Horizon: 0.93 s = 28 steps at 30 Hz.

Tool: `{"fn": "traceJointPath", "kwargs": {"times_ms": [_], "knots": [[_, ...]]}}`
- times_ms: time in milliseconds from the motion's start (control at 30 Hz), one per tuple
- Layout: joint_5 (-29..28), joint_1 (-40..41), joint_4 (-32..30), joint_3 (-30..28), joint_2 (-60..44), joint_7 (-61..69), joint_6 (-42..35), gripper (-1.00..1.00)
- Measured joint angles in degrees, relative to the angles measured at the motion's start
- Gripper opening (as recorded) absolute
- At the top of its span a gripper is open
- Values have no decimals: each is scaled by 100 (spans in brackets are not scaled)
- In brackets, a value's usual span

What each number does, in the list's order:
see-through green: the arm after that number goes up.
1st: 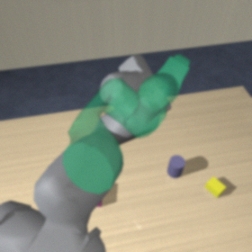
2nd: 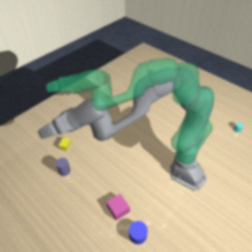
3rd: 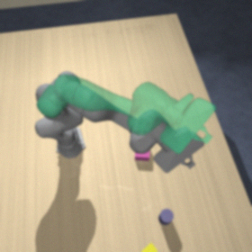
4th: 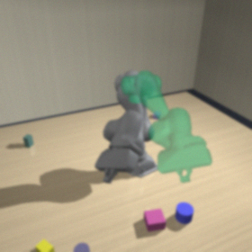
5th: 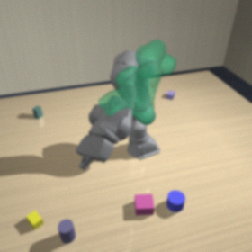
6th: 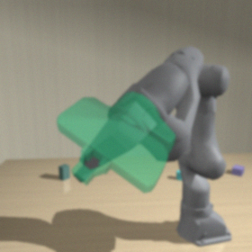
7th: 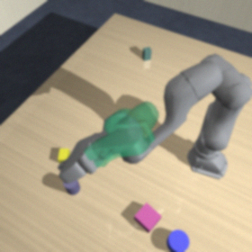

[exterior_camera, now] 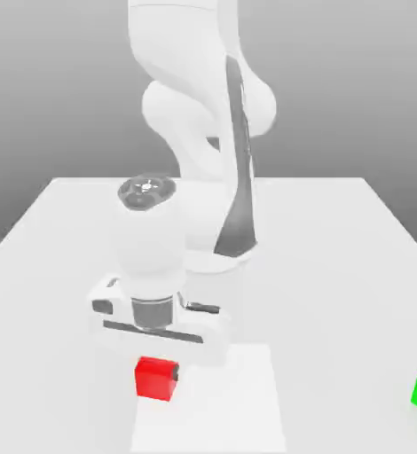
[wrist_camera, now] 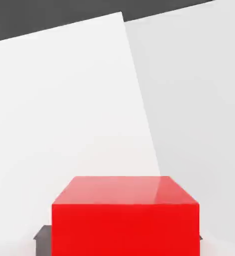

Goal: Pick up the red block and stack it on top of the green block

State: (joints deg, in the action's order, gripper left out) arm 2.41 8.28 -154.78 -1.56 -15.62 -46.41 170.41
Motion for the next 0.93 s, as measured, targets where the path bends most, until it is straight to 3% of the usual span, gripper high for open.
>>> {"fn": "traceJointPath", "kwargs": {"times_ms": [233, 633, 767, 800, 933], "knots": [[-194, -34, -162, -56, 1167, -133, -1006, -100], [-830, -2017, 1647, 1663, 468, 805, -2209, -100], [-1388, -2692, 2273, 1917, -357, 822, -2056, -100], [-1532, -2818, 2341, 1849, -591, 757, -1900, 100], [-1531, -2818, 2340, 1849, -591, 757, -1900, 100]]}}
